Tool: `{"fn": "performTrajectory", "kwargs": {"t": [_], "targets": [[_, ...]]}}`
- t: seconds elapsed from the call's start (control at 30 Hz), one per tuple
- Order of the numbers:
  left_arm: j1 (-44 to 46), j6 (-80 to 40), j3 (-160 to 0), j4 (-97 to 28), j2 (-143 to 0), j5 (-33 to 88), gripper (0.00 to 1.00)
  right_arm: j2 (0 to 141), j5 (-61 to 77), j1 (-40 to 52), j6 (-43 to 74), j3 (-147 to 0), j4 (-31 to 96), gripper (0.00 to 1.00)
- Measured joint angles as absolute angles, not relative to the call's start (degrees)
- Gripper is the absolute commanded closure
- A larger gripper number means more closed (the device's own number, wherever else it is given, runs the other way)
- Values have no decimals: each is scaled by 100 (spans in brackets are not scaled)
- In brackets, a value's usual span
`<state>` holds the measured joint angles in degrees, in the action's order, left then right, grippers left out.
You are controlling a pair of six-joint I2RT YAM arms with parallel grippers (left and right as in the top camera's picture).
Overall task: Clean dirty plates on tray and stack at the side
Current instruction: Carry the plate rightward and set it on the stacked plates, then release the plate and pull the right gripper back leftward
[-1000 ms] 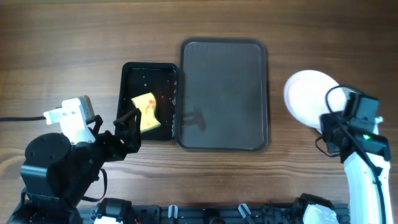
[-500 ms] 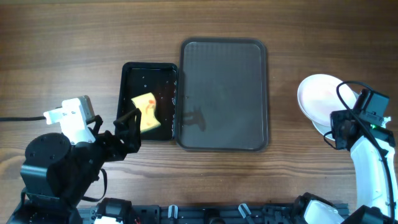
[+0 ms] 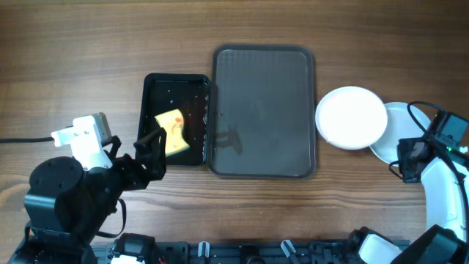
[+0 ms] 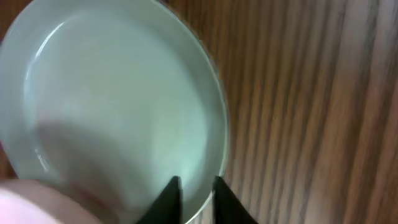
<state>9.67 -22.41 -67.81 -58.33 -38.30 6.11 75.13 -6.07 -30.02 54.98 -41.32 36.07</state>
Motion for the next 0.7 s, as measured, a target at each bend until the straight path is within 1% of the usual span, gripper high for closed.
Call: {"fn": "performTrajectory", "kwargs": {"t": [0.1,0.2,0.3,0.4,0.43,0.5,0.53,0.57,0.6,0.7], "targets": [[967,-2241,-6781,-5833,-3830,613,0,7513,-67,-2993,4982,-4132,3374,59],[967,-2241,-6781,-5833,-3830,611,0,7502,558,-2895,4523,-4132,3205,54],[967,-2241,-6781,-5833,-3830,613,0,7349,1020,-2554,4165,-4132,3183,52],[967,-2241,-6781,-5833,-3830,613,0,7037,1184,-2069,3933,-4132,3181,50],[967,-2239,-6781,-5833,-3830,611,0,6919,1175,-1855,3874,-4132,3179,53],[967,-2241,-6781,-5833,-3830,613,0,6764,1076,-1463,3804,-4132,3173,63],[967,-2241,-6781,-5833,-3830,611,0,6726,1000,-1278,3758,-4132,3168,71],[967,-2239,-6781,-5833,-3830,613,0,6716,764,-899,3732,-4132,3168,83],[967,-2241,-6781,-5833,-3830,613,0,6740,604,-703,3719,-4132,3159,87],[967,-2241,-6781,-5833,-3830,613,0,6888,213,-180,3675,-4132,3098,85]]}}
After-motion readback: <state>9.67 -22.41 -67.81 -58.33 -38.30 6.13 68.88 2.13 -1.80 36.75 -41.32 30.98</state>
